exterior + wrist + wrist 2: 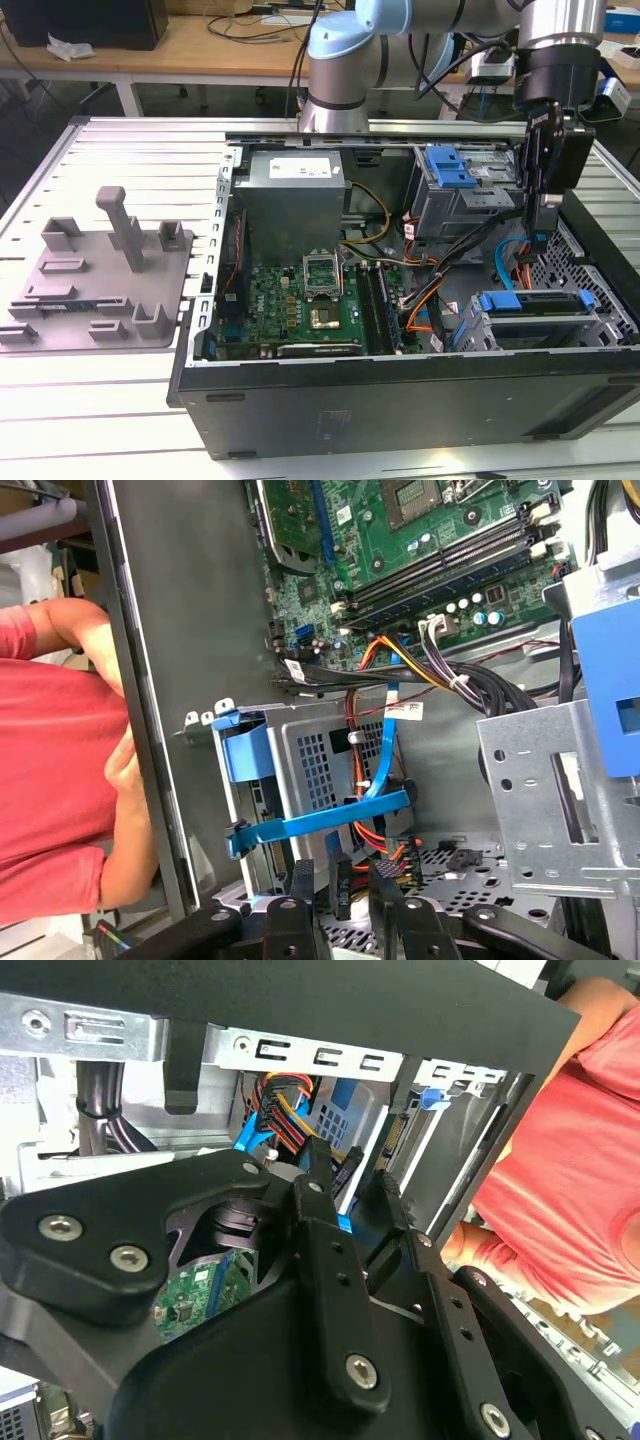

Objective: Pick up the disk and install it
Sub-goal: 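Insert the first disk wire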

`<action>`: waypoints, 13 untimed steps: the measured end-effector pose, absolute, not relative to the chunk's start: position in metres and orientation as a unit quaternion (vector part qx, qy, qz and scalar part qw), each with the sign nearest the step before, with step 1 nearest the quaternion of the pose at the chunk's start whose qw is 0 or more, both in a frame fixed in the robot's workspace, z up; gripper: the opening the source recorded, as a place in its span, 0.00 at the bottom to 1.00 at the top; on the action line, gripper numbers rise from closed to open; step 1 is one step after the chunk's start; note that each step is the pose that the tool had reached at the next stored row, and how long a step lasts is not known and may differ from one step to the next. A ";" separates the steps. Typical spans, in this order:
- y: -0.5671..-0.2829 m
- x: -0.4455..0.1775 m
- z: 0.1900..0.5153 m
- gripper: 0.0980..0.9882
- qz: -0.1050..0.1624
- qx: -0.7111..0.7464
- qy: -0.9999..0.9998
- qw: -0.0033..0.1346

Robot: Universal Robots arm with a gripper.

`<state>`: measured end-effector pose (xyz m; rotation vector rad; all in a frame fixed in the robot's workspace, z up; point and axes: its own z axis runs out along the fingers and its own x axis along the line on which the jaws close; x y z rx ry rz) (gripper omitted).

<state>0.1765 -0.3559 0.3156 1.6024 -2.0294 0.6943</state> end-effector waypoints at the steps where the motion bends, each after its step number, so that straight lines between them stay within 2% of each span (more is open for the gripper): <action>1: -0.356 0.177 0.315 0.27 0.253 0.582 -0.738 0.230; 2: -0.356 0.177 0.315 0.19 0.253 0.582 -0.737 0.231; 3: -0.356 0.177 0.315 0.07 0.253 0.582 -0.737 0.231; 13: -0.359 0.177 0.319 0.07 0.253 0.582 -0.738 0.230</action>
